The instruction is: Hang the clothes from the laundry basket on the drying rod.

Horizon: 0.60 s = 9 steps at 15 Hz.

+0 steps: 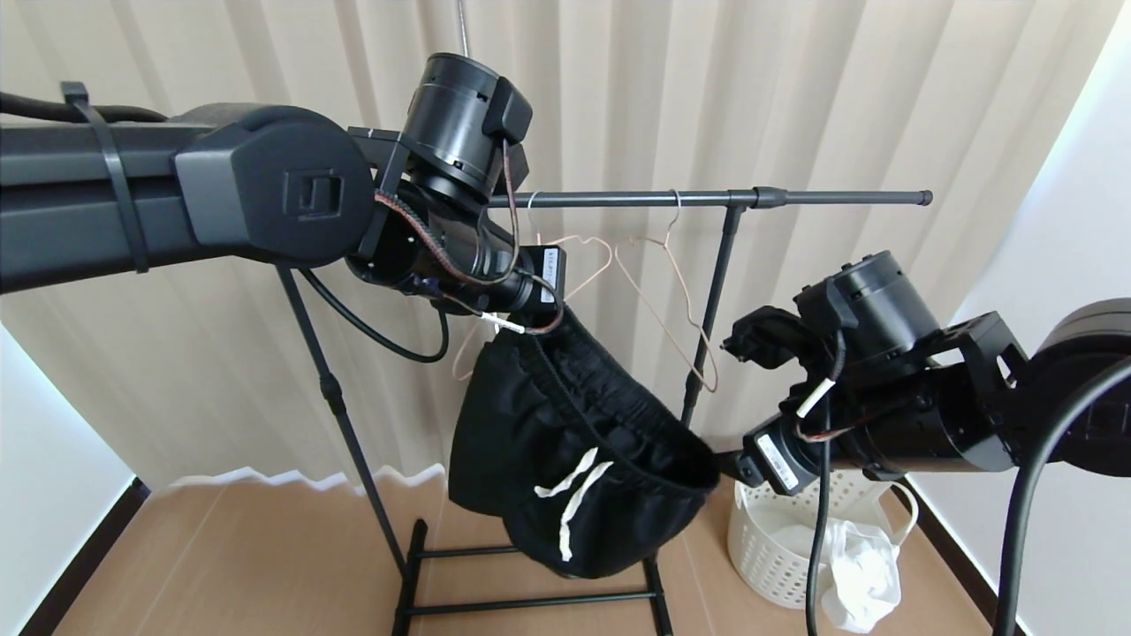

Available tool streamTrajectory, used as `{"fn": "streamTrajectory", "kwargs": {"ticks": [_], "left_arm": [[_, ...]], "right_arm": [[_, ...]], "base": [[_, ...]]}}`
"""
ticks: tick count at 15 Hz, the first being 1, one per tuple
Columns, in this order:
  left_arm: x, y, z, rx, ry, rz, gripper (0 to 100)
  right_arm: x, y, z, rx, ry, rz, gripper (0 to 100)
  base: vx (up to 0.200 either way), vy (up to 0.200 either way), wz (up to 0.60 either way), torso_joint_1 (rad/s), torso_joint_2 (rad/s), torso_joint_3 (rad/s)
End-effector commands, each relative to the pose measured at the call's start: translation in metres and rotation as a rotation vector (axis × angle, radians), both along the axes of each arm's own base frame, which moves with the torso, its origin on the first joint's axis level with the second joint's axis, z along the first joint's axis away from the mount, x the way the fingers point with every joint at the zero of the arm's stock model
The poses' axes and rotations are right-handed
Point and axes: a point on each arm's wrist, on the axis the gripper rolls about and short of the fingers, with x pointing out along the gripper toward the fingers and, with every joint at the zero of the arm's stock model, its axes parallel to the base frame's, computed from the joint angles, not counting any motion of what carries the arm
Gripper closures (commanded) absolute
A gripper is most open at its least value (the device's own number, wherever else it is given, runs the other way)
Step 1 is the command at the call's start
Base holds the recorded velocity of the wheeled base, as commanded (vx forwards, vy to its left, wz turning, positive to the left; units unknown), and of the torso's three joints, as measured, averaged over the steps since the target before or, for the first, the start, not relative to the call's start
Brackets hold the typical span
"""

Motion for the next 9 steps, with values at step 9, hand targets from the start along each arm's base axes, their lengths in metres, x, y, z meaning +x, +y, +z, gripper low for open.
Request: {"fn": "streamTrajectory", "kwargs": {"ticks": [9], "left_arm": [[-0.009, -0.006, 0.001, 0.003, 0.004, -0.026, 100]], "right_arm": [[-0.022, 0.021, -0.022, 0.328, -0.075, 0.332, 0]], "base": [[0.0, 0.0, 0.0, 0.0, 0.0, 0.0]]}}
